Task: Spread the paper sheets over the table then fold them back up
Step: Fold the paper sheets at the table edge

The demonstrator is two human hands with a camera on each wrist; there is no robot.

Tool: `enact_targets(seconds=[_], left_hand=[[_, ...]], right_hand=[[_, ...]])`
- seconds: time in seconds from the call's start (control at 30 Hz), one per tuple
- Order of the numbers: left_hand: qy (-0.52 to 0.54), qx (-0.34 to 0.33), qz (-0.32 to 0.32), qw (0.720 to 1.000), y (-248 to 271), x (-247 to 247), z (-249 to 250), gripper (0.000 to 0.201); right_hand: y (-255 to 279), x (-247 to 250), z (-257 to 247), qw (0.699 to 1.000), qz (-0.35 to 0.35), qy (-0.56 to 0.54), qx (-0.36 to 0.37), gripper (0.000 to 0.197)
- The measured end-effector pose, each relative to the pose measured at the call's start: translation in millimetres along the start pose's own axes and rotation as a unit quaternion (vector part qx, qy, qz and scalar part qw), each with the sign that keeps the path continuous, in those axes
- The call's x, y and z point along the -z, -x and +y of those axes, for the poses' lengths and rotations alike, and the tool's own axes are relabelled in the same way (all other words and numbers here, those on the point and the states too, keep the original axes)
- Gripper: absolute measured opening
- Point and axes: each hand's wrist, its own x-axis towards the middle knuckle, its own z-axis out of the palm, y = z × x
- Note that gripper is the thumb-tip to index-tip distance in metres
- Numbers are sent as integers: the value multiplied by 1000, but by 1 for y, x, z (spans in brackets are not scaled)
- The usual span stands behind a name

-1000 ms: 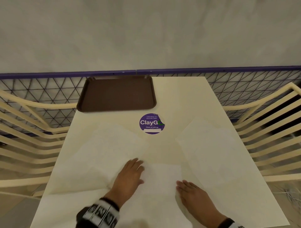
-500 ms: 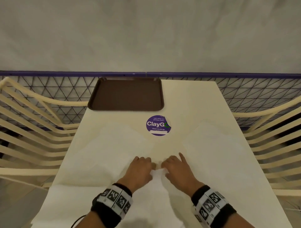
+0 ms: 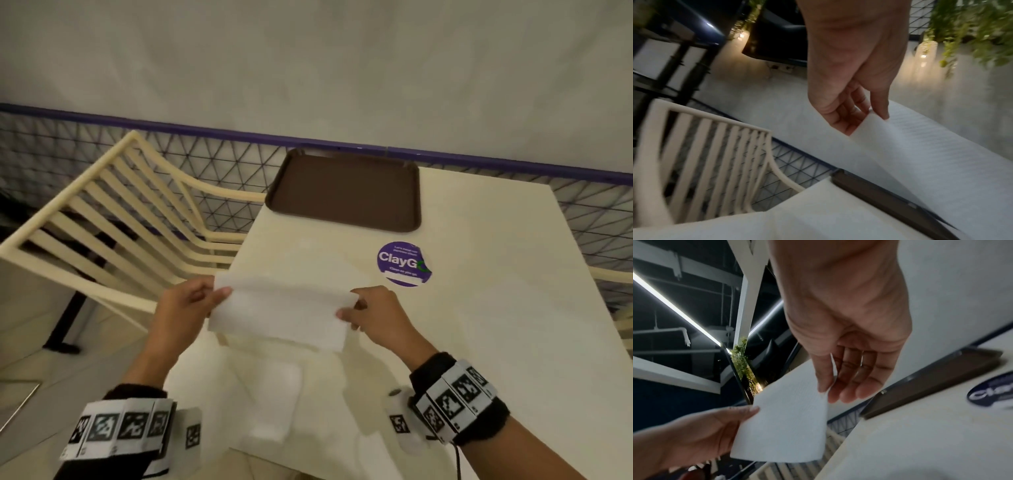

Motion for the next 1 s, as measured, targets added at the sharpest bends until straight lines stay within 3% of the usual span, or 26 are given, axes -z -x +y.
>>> enact_targets(seconds=[0.13,0.33,0.43,0.53,0.8,1.0], left_hand=[[-31,28,30,999,8,27,-29,8],[-128,77,-20,989,-6,56,-82,12],[-175,74,-51,980,-19,66,-97,8],[-217,55,-85,971,-26,66,-101,10],[-240,89,-140,956,-39,58,-120,11],[-261,132,-176,940,-38,66,-122,21]], right_hand=[[-2,-48,-9,988,-114,-87,-65,12],[14,-108,-6,926,-319,-140,-143,6],[20,-127,-11,908,-377,-112,-144,4],[19,-140,-16,904,-406,-39,-124,8],[18,-155,-15,899,-420,120,-43,28],[18,-152,-13,893,-418,167,23,19]])
